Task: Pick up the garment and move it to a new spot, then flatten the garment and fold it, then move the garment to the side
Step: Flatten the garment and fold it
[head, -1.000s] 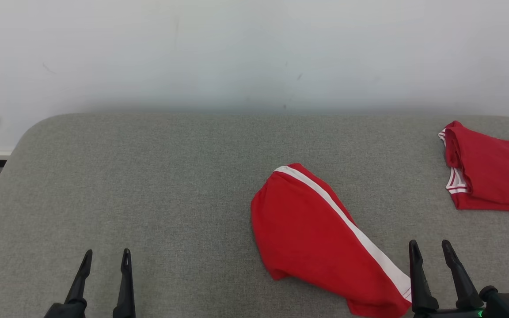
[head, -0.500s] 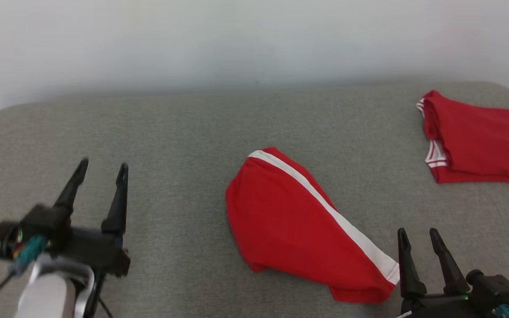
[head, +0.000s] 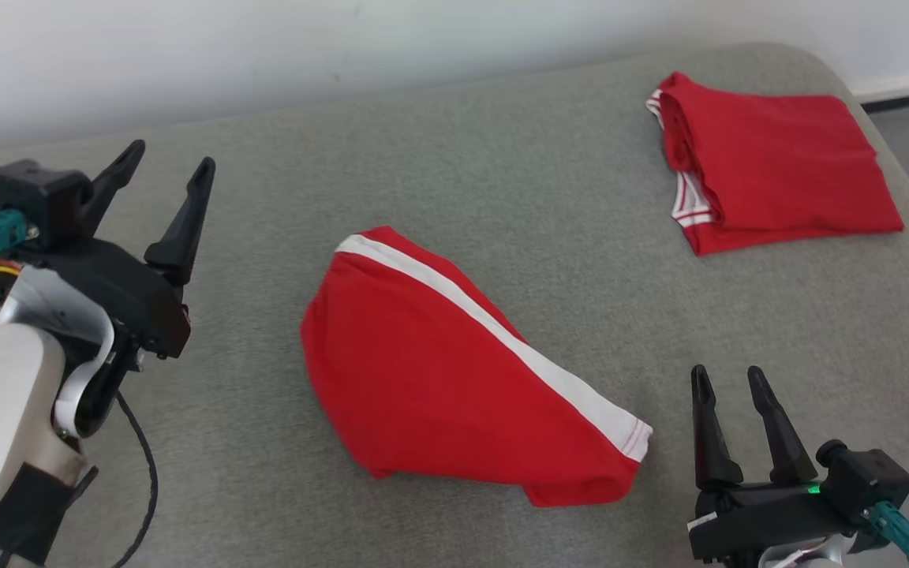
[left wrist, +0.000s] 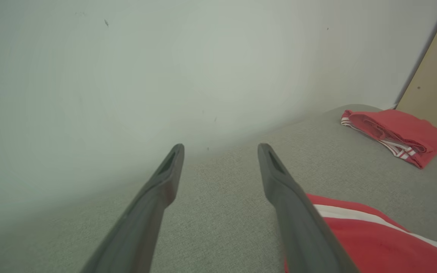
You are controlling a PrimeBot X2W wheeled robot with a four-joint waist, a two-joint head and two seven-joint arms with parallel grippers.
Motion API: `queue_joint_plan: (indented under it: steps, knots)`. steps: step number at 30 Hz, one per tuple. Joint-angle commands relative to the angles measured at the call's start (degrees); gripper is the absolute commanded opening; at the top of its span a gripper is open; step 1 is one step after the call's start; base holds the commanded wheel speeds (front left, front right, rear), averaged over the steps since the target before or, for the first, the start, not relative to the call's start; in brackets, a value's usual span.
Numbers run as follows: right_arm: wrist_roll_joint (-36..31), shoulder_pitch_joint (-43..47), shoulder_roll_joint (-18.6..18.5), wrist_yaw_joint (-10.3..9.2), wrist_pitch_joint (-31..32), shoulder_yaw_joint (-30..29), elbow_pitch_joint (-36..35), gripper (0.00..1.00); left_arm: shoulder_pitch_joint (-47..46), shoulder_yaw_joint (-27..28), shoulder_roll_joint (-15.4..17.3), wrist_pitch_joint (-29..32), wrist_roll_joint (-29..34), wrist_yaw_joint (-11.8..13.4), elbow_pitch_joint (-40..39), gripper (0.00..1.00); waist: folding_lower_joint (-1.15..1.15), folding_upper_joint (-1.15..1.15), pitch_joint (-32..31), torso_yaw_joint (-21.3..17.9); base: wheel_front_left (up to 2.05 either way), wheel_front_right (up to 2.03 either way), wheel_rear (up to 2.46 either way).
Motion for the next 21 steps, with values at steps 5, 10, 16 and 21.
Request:
queue_joint_plan:
  steps: [5,10,16,21]
  knots:
    - [1.3,-1.8,0.3,-0.17,-0.3,0.7,0.2,1.0,-5.0,-5.8,1.8,3.2,-3.8,0.1,3.3,1.0,-0.01,-0.01,4.8,-5.0,0.0,0.0,0.0]
    - [2.4,-2.9,0.3,-0.18,-0.3,1.6,0.4,1.0,-9.4,-12.7,2.9,6.9,-7.8,0.1,7.3,1.0,-0.01,-0.01,5.8,-6.4,0.0,0.0,0.0]
    - [3.1,-3.9,0.3,-0.18,-0.3,2.4,0.7,1.0,-13.5,-21.1,3.9,12.3,-12.1,0.1,11.7,1.0,-0.01,-0.01,6.9,-8.0,0.0,0.0,0.0]
    - [3.7,-4.4,0.3,-0.18,-0.3,2.7,1.0,1.0,-16.3,-26.9,4.8,15.6,-15.9,0.1,13.9,1.0,-0.01,-0.01,7.4,-9.1,0.0,0.0,0.0]
